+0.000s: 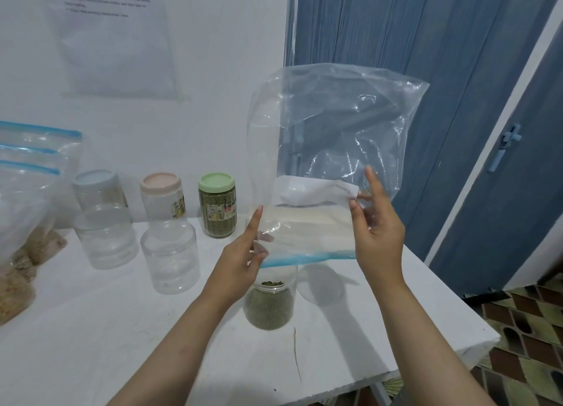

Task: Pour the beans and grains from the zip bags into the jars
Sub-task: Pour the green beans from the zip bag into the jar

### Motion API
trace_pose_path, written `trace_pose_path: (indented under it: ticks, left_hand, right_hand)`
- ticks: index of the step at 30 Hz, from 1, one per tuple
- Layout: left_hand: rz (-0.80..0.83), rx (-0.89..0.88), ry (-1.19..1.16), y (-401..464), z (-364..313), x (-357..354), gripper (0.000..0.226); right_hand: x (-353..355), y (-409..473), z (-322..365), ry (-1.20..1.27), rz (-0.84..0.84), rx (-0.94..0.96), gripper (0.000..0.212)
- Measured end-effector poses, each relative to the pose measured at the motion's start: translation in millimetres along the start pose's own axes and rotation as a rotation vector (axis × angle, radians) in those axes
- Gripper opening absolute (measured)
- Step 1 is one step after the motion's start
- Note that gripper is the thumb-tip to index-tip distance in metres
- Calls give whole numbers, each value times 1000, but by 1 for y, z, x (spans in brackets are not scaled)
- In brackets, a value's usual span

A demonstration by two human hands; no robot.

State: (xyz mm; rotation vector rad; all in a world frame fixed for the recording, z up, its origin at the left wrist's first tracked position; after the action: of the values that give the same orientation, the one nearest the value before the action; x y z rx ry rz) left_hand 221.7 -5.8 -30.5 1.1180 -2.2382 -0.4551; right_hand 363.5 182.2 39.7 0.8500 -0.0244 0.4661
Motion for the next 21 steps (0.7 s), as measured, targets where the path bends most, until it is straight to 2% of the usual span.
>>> trace_pose_path:
  ticks: [10, 18, 21]
  left_hand:
    - [16, 5, -8, 1, 1, 0, 112]
    - [-37, 56, -73, -3, -4, -2, 101]
    - [-67, 106, -139, 0, -5, 1, 87]
  right_hand:
    - [-1, 1, 2, -21, 1, 6, 55]
    - [-4, 6, -4, -87, 20, -8, 58]
    - [-8, 14, -12, -155, 59, -48, 66]
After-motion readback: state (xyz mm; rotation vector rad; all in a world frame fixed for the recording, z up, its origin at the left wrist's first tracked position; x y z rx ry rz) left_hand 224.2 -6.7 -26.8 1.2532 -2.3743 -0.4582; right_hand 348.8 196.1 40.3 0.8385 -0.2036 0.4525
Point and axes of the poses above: each hand's wrist, its own y-axis towards the middle knuckle, its own x-axis out of the back of the hand, z = x × y, the point moved 3 cm from there along y, towards the middle knuckle, and after that the axes turned 11 degrees about -y, right-handed, at the moved point
